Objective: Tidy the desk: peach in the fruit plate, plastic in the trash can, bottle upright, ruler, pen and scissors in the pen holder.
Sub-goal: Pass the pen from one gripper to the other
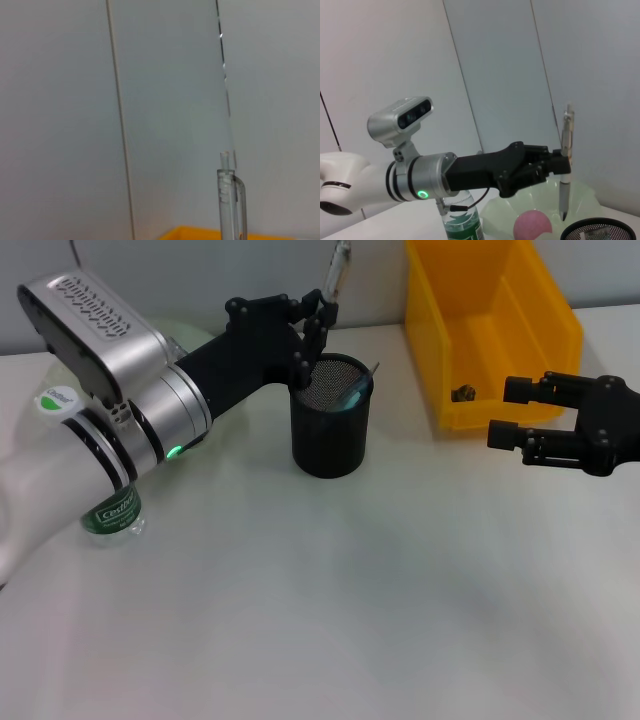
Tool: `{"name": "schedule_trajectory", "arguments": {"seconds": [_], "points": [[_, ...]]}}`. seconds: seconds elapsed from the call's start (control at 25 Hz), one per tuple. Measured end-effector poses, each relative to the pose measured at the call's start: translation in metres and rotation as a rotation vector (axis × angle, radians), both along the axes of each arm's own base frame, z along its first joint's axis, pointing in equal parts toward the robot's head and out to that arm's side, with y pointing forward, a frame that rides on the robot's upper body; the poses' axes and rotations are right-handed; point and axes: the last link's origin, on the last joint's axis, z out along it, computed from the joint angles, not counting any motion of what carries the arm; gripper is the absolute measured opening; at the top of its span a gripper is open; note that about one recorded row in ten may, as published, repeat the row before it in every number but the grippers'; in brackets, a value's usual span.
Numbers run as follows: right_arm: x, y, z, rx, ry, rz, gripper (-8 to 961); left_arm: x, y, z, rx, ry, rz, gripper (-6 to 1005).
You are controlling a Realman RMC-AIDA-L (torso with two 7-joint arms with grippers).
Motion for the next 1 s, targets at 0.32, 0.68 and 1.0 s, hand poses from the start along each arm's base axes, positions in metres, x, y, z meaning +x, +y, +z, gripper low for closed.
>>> {"name": "schedule_trajectory", "arguments": {"seconds": [0.32, 0.68, 1.0], "points": [[-0.007, 0.005, 0.011, 0.056, 0.055, 0.017, 761, 0.007, -0.013, 0.011, -0.019, -0.123, -0.057, 192], [-0.031, 0.025, 0.042, 0.240, 0.178, 0.088, 762, -0.006, -0.023, 0.005, -0.068, -0.125, -0.020, 198], [-0.050, 0.040, -0.006, 0.170, 0.138, 0.146, 762, -0.012, -0.032, -0.001, -0.104, -0.134, -0.001, 202]]}}
